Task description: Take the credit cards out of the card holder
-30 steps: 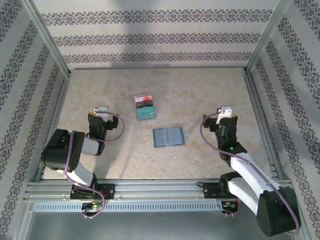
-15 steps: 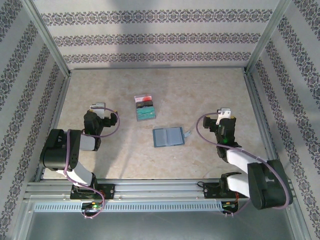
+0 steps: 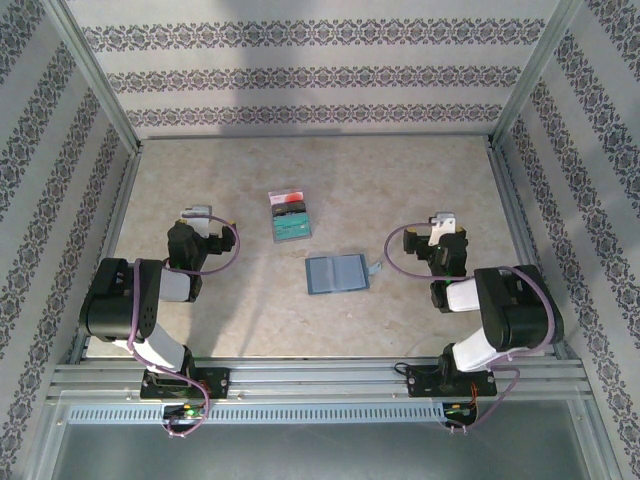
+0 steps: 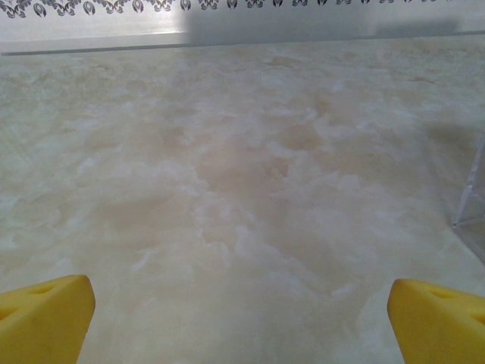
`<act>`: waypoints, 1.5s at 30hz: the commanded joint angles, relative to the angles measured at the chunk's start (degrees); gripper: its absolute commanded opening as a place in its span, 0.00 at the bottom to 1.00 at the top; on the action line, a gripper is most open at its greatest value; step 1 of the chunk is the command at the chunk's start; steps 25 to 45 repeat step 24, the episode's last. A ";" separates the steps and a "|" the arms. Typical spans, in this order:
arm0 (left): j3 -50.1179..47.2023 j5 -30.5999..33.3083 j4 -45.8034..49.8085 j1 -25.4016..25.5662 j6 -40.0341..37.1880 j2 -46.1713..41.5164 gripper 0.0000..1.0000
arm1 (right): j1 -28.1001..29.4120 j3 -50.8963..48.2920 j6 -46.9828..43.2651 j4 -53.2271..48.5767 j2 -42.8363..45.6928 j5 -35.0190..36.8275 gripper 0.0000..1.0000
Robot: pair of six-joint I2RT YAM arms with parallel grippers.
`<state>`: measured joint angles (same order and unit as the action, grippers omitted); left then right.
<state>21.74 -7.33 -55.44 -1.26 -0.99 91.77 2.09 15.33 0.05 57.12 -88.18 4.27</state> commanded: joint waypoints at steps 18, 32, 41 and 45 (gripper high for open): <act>0.20 -1.20 0.62 -0.63 0.63 -0.45 0.99 | -3.49 6.11 2.41 -2.10 0.38 -10.14 0.98; 0.50 -0.32 1.06 -0.59 0.91 -0.45 0.99 | -3.49 6.11 2.42 -2.10 0.38 -10.16 0.98; 0.50 -0.32 1.06 -0.59 0.91 -0.45 0.99 | -3.49 6.11 2.42 -2.10 0.38 -10.16 0.98; 0.50 -0.32 1.06 -0.59 0.91 -0.45 0.99 | -3.49 6.11 2.42 -2.10 0.38 -10.16 0.98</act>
